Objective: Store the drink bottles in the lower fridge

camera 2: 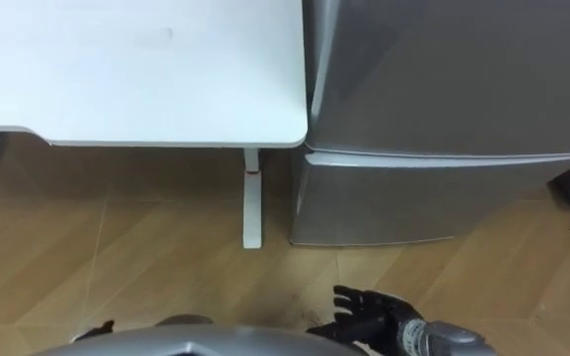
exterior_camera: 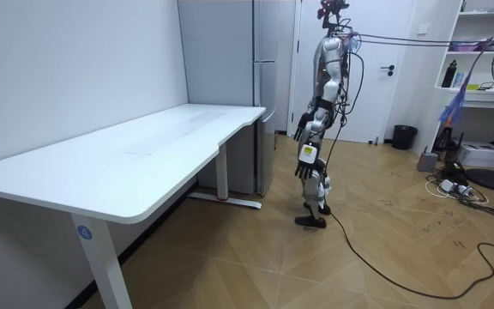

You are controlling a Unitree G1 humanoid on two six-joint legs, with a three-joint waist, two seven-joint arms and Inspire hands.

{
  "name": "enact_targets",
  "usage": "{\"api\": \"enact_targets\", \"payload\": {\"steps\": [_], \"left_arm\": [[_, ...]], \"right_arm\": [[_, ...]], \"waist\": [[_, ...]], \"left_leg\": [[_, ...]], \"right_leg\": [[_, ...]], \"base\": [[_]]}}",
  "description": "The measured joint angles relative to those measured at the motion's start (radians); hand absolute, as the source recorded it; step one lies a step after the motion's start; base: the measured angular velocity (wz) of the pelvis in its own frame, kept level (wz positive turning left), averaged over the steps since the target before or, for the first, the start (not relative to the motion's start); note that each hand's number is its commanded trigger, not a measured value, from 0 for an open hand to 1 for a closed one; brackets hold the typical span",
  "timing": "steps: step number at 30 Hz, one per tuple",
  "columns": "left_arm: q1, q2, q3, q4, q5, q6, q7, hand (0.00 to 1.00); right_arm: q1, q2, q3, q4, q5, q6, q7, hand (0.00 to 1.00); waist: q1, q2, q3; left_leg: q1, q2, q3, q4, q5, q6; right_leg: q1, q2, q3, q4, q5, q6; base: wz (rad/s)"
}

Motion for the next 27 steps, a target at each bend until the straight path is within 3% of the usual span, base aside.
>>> {"api": "enact_targets", "payload": {"steps": [7, 13, 19, 27], "left_arm": [[0.027, -0.026, 0.021, -0.001, 0.019, 0.013, 0.003, 0.00], [0.033, -0.036, 0.087, 0.002, 0.039, 0.016, -0.023, 0.00], [0.035, -0.050, 0.106, 0.010, 0.039, 0.037, -0.032, 0.00], [0.046, -0.063, 0.166, 0.041, 0.071, 0.041, -0.033, 0.00]], "right_arm": [[-0.028, 0.025, -0.001, 0.156, 0.097, -0.042, -0.130, 0.00], [-0.024, 0.051, -0.077, 0.260, 0.168, -0.056, -0.187, 0.00], [-0.027, 0.055, -0.083, 0.289, 0.184, -0.059, -0.246, 0.00], [-0.026, 0.058, -0.165, 0.369, 0.222, -0.069, -0.285, 0.00]], "waist": [[-0.019, 0.001, -0.0003], [-0.027, 0.003, -0.0014], [-0.028, 0.005, -0.0026], [-0.045, 0.013, -0.0060]], "left_leg": [[0.017, -0.008, 0.000, -0.010, 0.000, 0.000], [0.032, -0.012, 0.000, -0.018, 0.000, 0.000], [0.038, -0.014, 0.000, -0.021, 0.000, 0.001], [0.050, -0.014, 0.002, -0.030, 0.000, 0.001]], "right_leg": [[0.019, -0.003, -0.001, -0.008, -0.007, 0.008], [0.034, -0.004, 0.005, -0.018, -0.012, 0.011], [0.036, -0.005, 0.007, -0.019, -0.012, 0.012], [0.039, -0.004, 0.016, -0.019, -0.016, 0.012]], "base": [[0.06], [0.03], [-0.01], [-0.01]]}}
